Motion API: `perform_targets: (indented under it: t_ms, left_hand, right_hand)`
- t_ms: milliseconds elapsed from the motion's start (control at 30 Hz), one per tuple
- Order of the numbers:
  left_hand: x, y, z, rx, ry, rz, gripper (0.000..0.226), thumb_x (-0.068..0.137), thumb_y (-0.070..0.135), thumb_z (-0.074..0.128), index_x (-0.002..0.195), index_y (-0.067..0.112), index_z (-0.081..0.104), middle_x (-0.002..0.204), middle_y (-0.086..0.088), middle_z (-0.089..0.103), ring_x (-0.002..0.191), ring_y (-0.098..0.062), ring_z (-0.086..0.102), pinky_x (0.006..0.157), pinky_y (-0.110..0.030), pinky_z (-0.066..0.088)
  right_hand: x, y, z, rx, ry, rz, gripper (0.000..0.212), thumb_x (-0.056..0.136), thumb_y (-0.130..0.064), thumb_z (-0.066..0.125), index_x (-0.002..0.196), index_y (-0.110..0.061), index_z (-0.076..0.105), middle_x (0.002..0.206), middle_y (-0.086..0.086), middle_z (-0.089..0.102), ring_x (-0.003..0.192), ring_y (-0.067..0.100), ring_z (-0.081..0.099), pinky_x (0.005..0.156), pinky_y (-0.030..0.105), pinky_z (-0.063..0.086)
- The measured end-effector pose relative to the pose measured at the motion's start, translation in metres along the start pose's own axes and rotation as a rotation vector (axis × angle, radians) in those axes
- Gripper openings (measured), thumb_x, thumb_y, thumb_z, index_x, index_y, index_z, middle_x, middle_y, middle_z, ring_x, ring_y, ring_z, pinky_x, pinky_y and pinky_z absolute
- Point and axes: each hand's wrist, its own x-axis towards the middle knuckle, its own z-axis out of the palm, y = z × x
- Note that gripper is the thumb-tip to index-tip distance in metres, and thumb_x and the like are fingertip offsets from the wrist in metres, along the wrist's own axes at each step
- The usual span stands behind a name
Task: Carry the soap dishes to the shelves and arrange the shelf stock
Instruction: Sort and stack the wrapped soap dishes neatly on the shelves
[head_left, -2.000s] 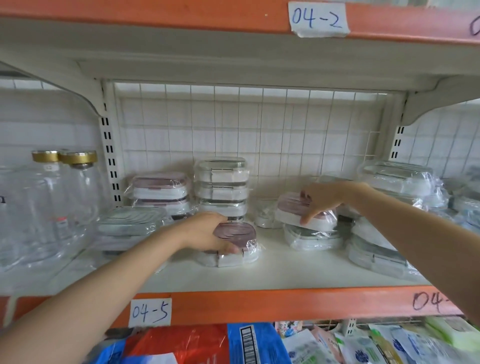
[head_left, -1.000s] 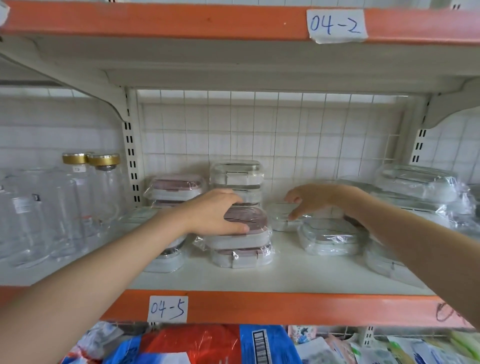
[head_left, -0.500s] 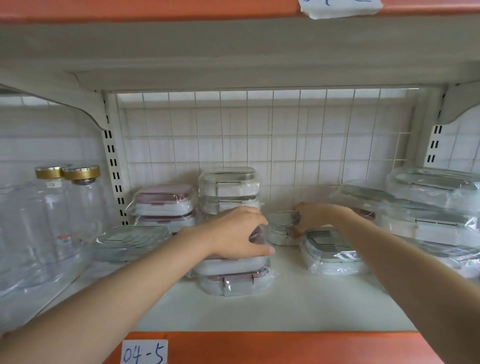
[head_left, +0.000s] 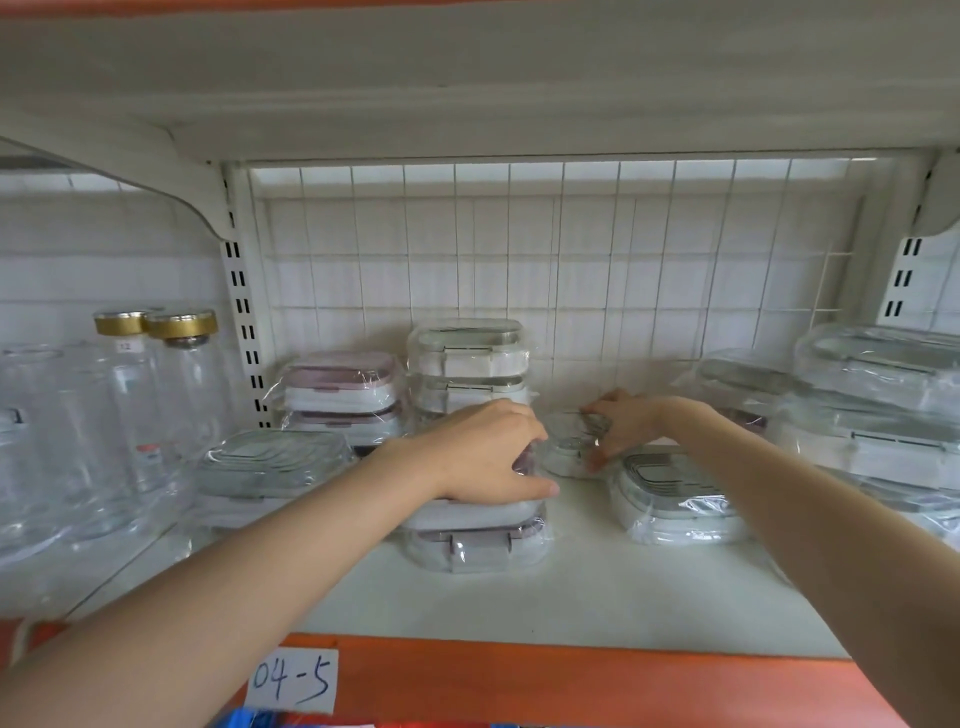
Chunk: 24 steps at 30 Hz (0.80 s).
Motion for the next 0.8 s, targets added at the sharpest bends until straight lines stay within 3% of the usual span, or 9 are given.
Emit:
perform_targets:
  t_ms: [300, 400, 533, 667, 800]
  left_hand:
    - [-0.001, -0.001, 0.000, 0.005, -0.002, 0.003, 0.056, 0.088, 0.053, 0.058, 0.127, 0.013, 0.056, 0.120, 0.005, 0.053, 0.118, -0.011, 0.044, 0.092, -0.020, 0.036]
    - [-0.002, -0.001, 0.003, 0.001, 0.008, 0.018, 0.047, 0.087, 0.052, 0.058, 0.110, 0.011, 0.062, 0.100, 0.007, 0.050, 0.101, -0.010, 0.045, 0.090, -0.030, 0.043]
    - [0.003, 0.003, 0.002, -0.014, 0.014, 0.013, 0.035, 0.087, 0.054, 0.058, 0.081, 0.019, 0.055, 0.086, 0.010, 0.044, 0.089, -0.011, 0.046, 0.077, -0.030, 0.043]
    - [0.017, 0.019, 0.008, 0.019, -0.040, 0.018, 0.050, 0.088, 0.058, 0.052, 0.092, 0.009, 0.056, 0.099, -0.003, 0.052, 0.098, -0.022, 0.053, 0.084, -0.039, 0.047]
    - [0.041, 0.050, 0.021, -0.038, -0.073, 0.028, 0.057, 0.085, 0.062, 0.046, 0.095, 0.008, 0.060, 0.098, -0.006, 0.059, 0.099, -0.027, 0.057, 0.087, -0.040, 0.049]
  right_hand:
    - [0.005, -0.016, 0.006, -0.046, -0.014, 0.032, 0.095, 0.066, -0.065, 0.071, 0.140, -0.017, 0.035, 0.145, 0.010, 0.030, 0.135, 0.030, 0.023, 0.105, 0.044, 0.032]
    - [0.003, -0.018, 0.005, -0.007, 0.037, 0.023, 0.096, 0.064, -0.060, 0.076, 0.136, -0.011, 0.035, 0.142, 0.010, 0.033, 0.132, 0.028, 0.027, 0.100, 0.041, 0.035]
    - [-0.014, -0.013, -0.022, 0.012, 0.161, 0.022, 0.096, 0.064, -0.054, 0.079, 0.134, -0.006, 0.035, 0.138, 0.013, 0.036, 0.128, 0.031, 0.034, 0.100, 0.041, 0.038]
    - [-0.036, -0.001, -0.049, -0.022, 0.249, 0.060, 0.100, 0.065, -0.058, 0.076, 0.137, -0.005, 0.032, 0.138, 0.013, 0.034, 0.131, 0.029, 0.030, 0.105, 0.047, 0.037]
    - [-0.063, 0.010, -0.068, -0.059, 0.336, 0.082, 0.103, 0.065, -0.061, 0.075, 0.139, -0.005, 0.031, 0.140, 0.012, 0.032, 0.132, 0.028, 0.026, 0.107, 0.048, 0.034]
